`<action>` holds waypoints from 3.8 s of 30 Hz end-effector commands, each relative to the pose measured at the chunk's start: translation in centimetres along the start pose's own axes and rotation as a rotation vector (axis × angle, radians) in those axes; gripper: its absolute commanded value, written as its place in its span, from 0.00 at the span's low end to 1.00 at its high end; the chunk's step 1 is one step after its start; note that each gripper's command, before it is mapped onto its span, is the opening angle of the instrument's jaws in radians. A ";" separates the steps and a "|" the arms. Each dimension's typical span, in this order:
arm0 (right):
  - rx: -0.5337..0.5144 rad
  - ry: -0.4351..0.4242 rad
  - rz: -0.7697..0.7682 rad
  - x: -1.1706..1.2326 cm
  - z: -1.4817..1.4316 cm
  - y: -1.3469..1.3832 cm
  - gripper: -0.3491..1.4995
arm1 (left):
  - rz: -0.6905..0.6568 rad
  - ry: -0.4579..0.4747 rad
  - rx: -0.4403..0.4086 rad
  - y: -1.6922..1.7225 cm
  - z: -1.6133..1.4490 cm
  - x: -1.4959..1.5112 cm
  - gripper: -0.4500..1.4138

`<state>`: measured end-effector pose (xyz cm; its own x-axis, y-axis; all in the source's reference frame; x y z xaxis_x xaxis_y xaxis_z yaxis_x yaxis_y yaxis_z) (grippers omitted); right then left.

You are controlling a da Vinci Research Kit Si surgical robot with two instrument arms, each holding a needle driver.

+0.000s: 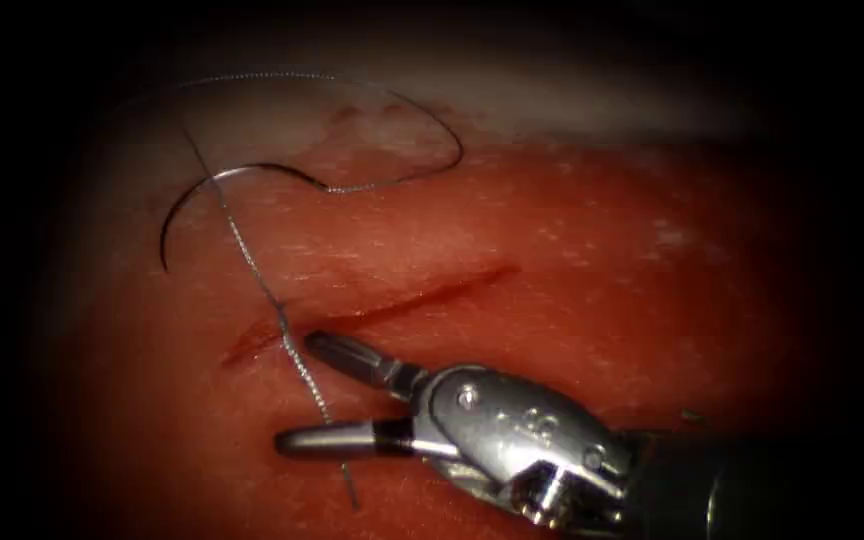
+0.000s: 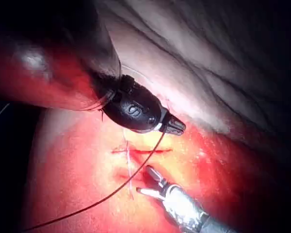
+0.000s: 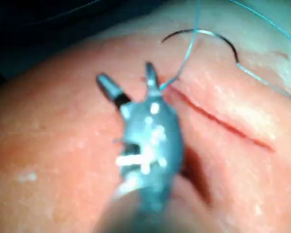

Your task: Wound Closure

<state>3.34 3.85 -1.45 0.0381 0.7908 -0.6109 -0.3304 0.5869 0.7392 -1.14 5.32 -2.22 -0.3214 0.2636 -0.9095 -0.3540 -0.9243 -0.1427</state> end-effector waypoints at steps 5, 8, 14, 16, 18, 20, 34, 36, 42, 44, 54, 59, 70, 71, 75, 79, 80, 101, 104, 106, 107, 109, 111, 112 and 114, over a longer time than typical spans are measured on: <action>0.036 -0.016 -0.012 0.09 0.56 0.20 0.73 | -0.082 0.045 -0.048 0.50 -0.02 -0.02 0.05; 0.058 -0.022 -0.023 0.12 0.81 0.26 0.67 | -0.122 0.071 -0.068 0.74 0.01 -0.05 0.05; 0.088 -0.031 -0.046 -0.04 1.00 0.28 0.51 | -0.193 0.132 -0.076 1.06 0.09 -0.13 0.05; 0.079 -0.028 -0.045 -0.02 1.03 0.30 0.49 | -0.193 0.139 -0.086 1.15 0.15 -0.13 0.05; 0.065 -0.022 -0.054 0.02 1.06 0.34 0.46 | -0.192 0.143 -0.097 1.25 0.21 -0.13 0.05; 0.062 0.004 -0.050 0.07 1.07 0.40 0.42 | -0.189 0.148 -0.109 1.35 0.29 -0.14 0.05; 0.095 0.114 -0.027 0.39 0.76 0.66 0.35 | -0.192 0.168 -0.134 1.48 0.42 -0.41 0.05; 0.110 0.141 -0.005 0.43 0.75 0.66 0.35 | -0.190 0.167 -0.129 1.53 0.45 -0.41 0.05; 0.155 0.178 0.059 0.44 0.77 0.70 0.36 | -0.175 0.234 -0.193 1.64 0.56 -0.42 0.05; 0.170 0.191 0.093 0.43 0.77 0.73 0.36 | -0.171 0.251 -0.215 1.68 0.58 -0.41 0.05; 0.286 0.285 0.303 0.44 0.72 0.78 0.39 | -0.127 0.261 -0.260 1.74 0.78 -0.85 0.05; 0.352 0.273 0.331 0.47 0.62 0.76 0.40 | -0.111 0.253 -0.245 1.57 0.85 -1.16 0.05; 0.457 0.272 0.338 0.56 0.45 0.65 0.46 | -0.124 0.218 -0.222 1.37 0.98 -1.85 0.05; 0.469 0.268 0.326 0.56 0.45 0.64 0.48 | -0.129 0.217 -0.221 1.34 0.99 -1.87 0.05; 0.576 0.230 0.274 0.49 0.43 0.54 0.55 | -0.137 0.213 -0.217 1.25 1.03 -1.97 0.05; 0.663 0.214 0.182 0.44 0.39 0.46 0.54 | -0.143 0.209 -0.211 1.19 1.06 -2.06 0.05; 0.676 0.218 0.156 0.44 0.38 0.45 0.52 | -0.148 0.208 -0.211 1.17 1.07 -2.08 0.05; 1.071 -0.129 -0.407 0.51 0.63 0.48 0.34 | -0.162 0.175 -0.192 0.91 1.11 -2.35 0.05; 1.116 -0.176 -0.439 0.49 0.70 0.45 0.34 | -0.162 0.169 -0.188 0.90 1.09 -2.36 0.05; 1.158 -0.216 -0.469 0.47 0.76 0.42 0.34 | -0.160 0.159 -0.185 0.88 1.07 -2.37 0.05; 1.181 -0.239 -0.490 0.44 0.78 0.40 0.34 | -0.160 0.152 -0.181 0.85 1.05 -2.38 0.05; 1.191 -0.277 -0.531 0.38 0.79 0.37 0.38 | -0.156 0.132 -0.182 0.83 1.02 -2.40 0.05; 1.187 -0.311 -0.561 0.29 0.80 0.36 0.47 | -0.155 0.122 -0.177 0.81 0.99 -2.42 0.05; 1.188 -0.324 -0.570 0.26 0.79 0.37 0.48 | -0.154 0.116 -0.175 0.80 0.98 -2.43 0.05; 1.192 -0.354 -0.593 0.17 0.78 0.37 0.51 | -0.150 0.101 -0.177 0.80 0.95 -2.46 0.05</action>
<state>3.90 4.33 -1.09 0.1878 0.2564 -0.9481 0.8142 0.4993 0.2963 -1.40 4.24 0.20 -0.1901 0.3773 -0.9064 -0.2316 -0.9144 -0.3321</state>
